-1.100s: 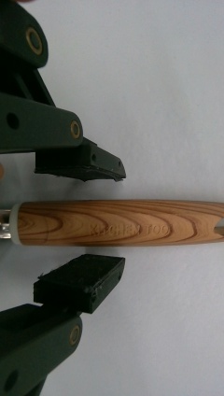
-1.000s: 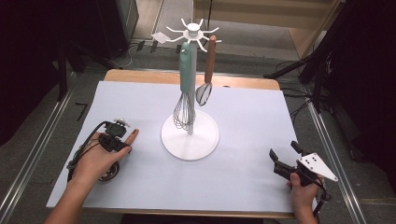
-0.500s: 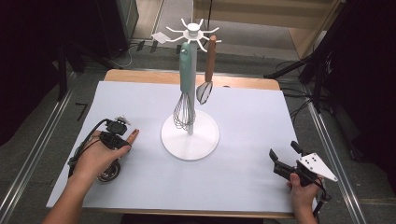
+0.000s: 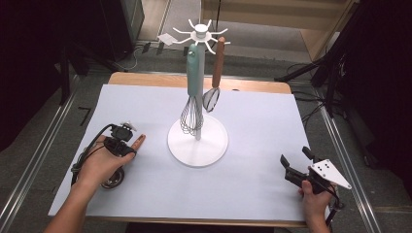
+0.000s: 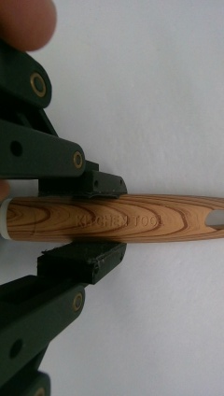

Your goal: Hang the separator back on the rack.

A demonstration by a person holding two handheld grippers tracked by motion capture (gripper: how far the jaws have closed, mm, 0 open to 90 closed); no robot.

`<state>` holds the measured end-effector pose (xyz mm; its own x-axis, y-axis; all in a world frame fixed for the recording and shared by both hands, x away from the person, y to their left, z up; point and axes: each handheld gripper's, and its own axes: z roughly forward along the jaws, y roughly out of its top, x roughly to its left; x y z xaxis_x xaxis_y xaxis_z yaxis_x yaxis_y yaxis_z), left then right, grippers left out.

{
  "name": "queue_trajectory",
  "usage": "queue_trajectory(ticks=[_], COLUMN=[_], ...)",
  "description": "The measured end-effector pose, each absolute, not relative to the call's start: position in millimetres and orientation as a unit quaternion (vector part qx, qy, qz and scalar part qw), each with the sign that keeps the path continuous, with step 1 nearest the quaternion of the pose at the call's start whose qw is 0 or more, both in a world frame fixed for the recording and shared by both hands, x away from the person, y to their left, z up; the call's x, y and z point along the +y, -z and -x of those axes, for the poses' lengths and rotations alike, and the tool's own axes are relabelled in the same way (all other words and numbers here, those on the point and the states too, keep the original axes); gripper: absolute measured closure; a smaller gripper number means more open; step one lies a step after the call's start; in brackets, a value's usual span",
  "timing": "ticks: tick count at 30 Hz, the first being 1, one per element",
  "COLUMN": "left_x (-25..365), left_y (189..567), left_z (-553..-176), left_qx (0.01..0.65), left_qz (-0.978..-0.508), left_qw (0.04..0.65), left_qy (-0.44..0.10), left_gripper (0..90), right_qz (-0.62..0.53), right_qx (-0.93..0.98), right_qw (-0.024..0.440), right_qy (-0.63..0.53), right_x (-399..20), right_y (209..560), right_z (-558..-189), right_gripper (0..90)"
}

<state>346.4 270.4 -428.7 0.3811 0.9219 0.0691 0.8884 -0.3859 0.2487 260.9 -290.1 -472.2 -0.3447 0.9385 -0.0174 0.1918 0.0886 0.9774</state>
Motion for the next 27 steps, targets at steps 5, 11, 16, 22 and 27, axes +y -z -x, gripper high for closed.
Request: queue_trajectory(ticks=[5, 11, 16, 22, 27], left_x=[270.0, 273.4, 277.2, 272.0, 266.4], left_y=[426.7, 404.5, 385.9, 367.6, 348.3], left_z=[-342.8, -335.5, -328.5, -322.6, -316.9], left_qx=[0.541, 0.532, 0.51, 0.482, 0.449], left_qz=[-0.827, -0.812, -0.799, -0.792, -0.778], left_qw=[0.102, 0.187, 0.257, 0.311, 0.371], left_qy=[-0.115, -0.152, -0.185, -0.21, -0.235], left_gripper=[69.8, 69.9, 69.9, 69.9, 69.8], right_qz=[-0.441, -0.442, -0.44, -0.441, -0.442], right_qx=[0.64, 0.641, 0.642, 0.641, 0.641], right_qw=[0.365, 0.364, 0.365, 0.365, 0.366], right_qy=[-0.512, -0.512, -0.511, -0.511, -0.511], right_x=[-290.6, -290.4, -290.2, -290.1, -290.5], right_y=[472.3, 472.3, 472.3, 472.4, 472.4], right_z=[-261.3, -261.1, -261.3, -261.4, -261.7], right_gripper=[16.9, 16.9, 16.9, 17.0, 16.9])
